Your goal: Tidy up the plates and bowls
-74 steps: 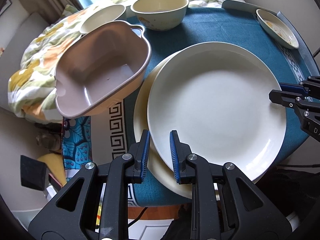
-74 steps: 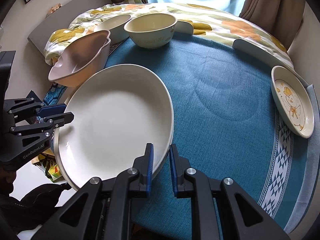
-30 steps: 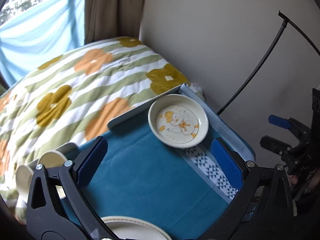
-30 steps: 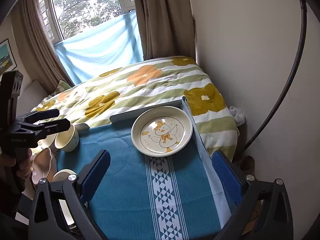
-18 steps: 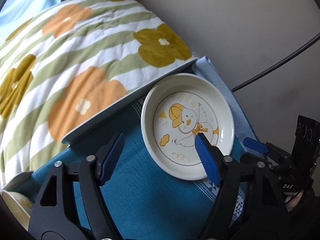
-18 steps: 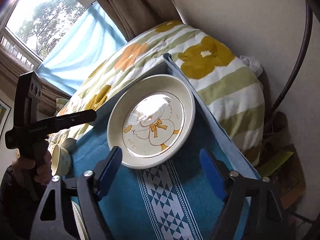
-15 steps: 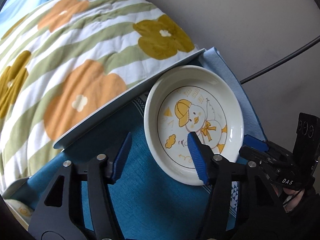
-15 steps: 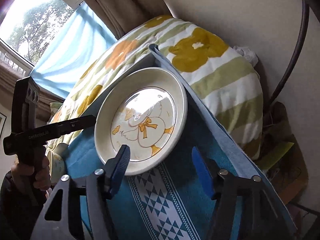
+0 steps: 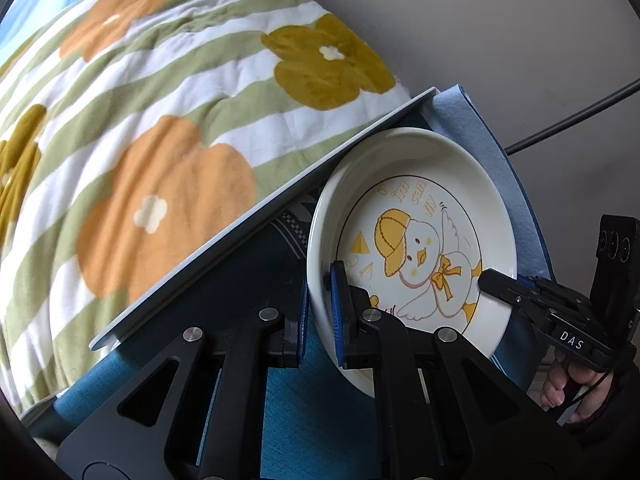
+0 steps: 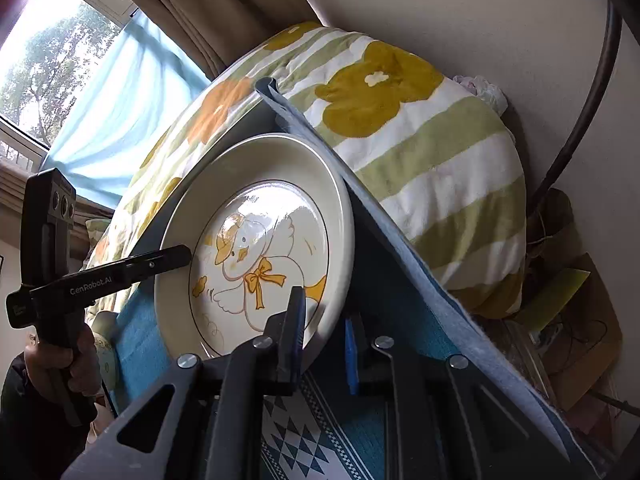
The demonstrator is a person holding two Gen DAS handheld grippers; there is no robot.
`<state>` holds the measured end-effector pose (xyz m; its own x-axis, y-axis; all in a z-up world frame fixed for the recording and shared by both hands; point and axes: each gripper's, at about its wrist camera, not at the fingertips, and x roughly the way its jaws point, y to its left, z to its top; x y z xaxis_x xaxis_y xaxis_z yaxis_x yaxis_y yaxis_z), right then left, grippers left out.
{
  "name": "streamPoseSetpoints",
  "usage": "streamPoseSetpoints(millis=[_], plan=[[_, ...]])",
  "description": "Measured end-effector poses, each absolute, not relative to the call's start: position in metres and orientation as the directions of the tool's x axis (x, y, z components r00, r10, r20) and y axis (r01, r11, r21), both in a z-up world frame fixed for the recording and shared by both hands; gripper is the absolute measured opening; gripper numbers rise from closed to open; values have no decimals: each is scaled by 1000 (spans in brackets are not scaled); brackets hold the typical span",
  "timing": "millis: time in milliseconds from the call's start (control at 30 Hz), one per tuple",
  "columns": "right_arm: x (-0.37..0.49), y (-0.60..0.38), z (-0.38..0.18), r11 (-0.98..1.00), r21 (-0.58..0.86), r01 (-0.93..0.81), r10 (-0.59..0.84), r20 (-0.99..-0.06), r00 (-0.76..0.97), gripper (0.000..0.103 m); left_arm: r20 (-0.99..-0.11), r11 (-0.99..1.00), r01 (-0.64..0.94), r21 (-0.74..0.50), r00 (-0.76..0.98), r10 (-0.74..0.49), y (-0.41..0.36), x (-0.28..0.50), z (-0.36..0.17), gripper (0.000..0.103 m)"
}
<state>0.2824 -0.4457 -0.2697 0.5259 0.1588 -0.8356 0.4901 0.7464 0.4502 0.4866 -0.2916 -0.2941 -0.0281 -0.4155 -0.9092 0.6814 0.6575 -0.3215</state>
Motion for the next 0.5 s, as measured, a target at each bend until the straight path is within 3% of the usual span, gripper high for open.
streamPoseSetpoints(millis=[500], plan=[[270, -442, -248, 778, 469, 419, 177, -802, 570, 16, -908, 676, 692, -253, 72, -413, -279, 463, -261, 9]])
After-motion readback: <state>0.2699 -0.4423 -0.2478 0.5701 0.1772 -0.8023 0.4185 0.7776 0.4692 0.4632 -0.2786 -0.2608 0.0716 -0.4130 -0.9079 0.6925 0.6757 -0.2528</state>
